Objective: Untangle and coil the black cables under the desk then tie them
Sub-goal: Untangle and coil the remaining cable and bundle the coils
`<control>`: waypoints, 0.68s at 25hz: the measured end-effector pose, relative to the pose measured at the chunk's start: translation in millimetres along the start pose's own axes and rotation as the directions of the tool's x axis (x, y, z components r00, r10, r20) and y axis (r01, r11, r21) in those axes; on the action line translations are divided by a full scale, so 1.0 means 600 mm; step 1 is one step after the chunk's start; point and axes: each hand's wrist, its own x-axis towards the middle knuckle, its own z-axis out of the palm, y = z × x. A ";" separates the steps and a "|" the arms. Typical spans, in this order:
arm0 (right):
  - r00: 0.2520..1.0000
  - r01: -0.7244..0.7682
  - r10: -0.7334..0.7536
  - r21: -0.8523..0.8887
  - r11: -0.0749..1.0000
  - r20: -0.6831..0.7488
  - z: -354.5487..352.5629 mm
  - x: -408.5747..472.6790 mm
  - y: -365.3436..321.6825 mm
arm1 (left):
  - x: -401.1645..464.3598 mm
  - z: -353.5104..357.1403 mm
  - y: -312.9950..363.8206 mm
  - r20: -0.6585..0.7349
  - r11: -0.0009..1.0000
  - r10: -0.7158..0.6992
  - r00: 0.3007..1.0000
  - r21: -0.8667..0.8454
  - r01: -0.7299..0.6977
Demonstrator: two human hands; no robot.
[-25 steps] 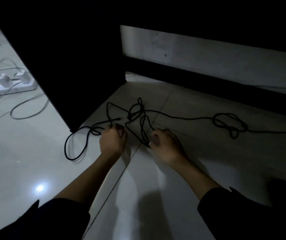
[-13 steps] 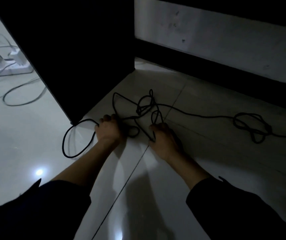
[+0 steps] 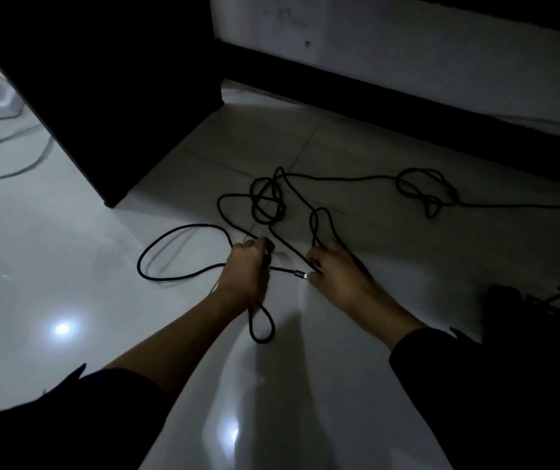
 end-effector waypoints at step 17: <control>0.972 -0.065 0.056 -0.033 0.997 -0.227 -0.036 -0.230 0.062 | -0.138 0.020 0.155 0.002 0.950 -0.106 0.994 -0.295 0.102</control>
